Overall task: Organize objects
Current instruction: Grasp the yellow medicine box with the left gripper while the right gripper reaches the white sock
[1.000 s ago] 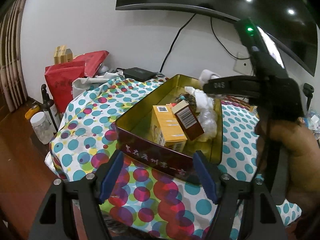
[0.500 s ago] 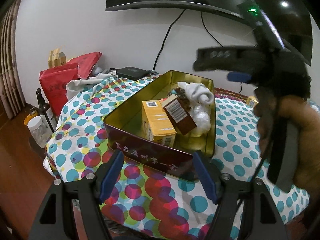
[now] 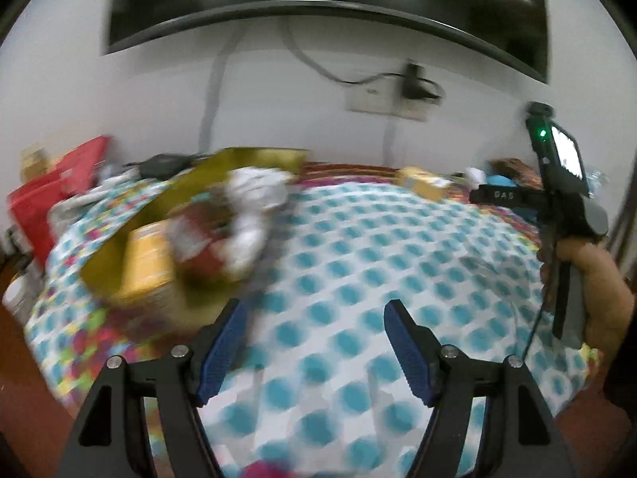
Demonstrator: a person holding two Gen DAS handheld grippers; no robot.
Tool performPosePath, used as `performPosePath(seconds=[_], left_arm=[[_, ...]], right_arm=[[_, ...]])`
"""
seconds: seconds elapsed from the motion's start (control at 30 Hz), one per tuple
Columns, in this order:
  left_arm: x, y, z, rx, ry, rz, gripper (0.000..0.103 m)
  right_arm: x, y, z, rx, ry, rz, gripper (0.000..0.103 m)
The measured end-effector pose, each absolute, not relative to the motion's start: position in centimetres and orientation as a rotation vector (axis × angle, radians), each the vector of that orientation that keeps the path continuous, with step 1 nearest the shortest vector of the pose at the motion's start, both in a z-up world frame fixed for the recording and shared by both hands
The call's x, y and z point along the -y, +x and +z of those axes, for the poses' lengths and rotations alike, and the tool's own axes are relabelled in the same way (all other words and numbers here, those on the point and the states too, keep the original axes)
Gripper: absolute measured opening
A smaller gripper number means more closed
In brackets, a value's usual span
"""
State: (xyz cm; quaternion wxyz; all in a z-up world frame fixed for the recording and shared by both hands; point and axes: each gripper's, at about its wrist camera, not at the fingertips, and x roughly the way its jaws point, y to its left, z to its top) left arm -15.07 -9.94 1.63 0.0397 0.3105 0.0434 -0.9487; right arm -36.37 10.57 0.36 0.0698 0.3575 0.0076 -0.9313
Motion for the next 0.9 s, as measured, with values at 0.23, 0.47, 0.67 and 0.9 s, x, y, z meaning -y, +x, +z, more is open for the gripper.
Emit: performPosePath(seconds=[0.23, 0.47, 0.67, 0.9], left_arm=[[3.6, -26.1, 2.9, 0.044, 1.031, -3.077, 0.074], [0.5, -36.3, 1.1, -0.031, 1.22, -2.98, 0.075], [-1.1, -43.2, 0.2, -0.33, 1.205, -2.732, 0.075], [-4.9, -49.4, -1.0, -0.243, 1.217, -2.579, 0.081]], right_arm=[[-17.7, -38.0, -1.0, -0.035, 1.151, -2.945, 0.088], [-19.7, -38.0, -1.7, -0.012, 1.215, -3.013, 0.099], [-21.0, -39.2, -2.8, 0.118, 1.321, -2.906, 0.099], [-22.4, -39.0, -2.9, 0.285, 1.297, -2.847, 0.099]])
